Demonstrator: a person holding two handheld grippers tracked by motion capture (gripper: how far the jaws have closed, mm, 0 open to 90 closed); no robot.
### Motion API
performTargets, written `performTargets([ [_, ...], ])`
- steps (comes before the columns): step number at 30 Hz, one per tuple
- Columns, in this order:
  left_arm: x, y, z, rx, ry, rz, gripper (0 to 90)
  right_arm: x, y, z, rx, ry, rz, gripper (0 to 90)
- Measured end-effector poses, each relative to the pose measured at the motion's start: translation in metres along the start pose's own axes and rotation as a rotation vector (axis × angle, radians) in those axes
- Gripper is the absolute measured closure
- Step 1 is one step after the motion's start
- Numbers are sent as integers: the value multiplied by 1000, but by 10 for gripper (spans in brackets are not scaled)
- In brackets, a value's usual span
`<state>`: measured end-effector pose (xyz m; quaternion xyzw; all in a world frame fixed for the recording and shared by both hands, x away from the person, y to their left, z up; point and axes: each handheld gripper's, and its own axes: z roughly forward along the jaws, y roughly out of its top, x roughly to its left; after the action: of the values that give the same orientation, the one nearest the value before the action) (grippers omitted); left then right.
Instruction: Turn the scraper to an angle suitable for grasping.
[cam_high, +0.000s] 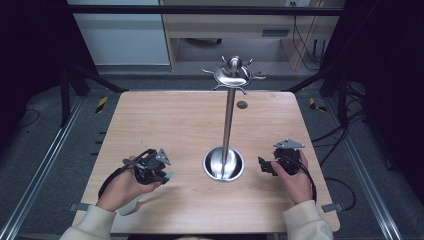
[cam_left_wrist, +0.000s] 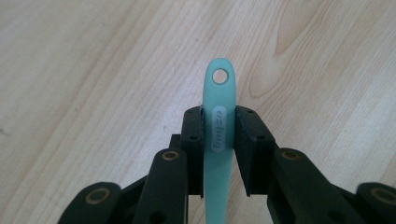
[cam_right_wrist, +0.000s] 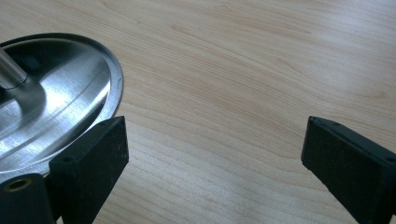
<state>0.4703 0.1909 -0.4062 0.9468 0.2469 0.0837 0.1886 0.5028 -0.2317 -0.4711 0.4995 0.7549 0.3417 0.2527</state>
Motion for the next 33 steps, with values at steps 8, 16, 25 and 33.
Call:
performTargets([
  [8,2,0,-26,-86,13,-11,739,0,0,1,4,-2,-5,77],
  [16,1,-4,-38,-140,25,-23,739,0,0,1,3,-5,-12,77],
  [25,-1,-8,-51,-209,29,-42,739,1,0,1,5,-3,-9,76],
  [33,-4,-10,-59,-254,43,-58,739,4,0,4,10,3,-13,76],
])
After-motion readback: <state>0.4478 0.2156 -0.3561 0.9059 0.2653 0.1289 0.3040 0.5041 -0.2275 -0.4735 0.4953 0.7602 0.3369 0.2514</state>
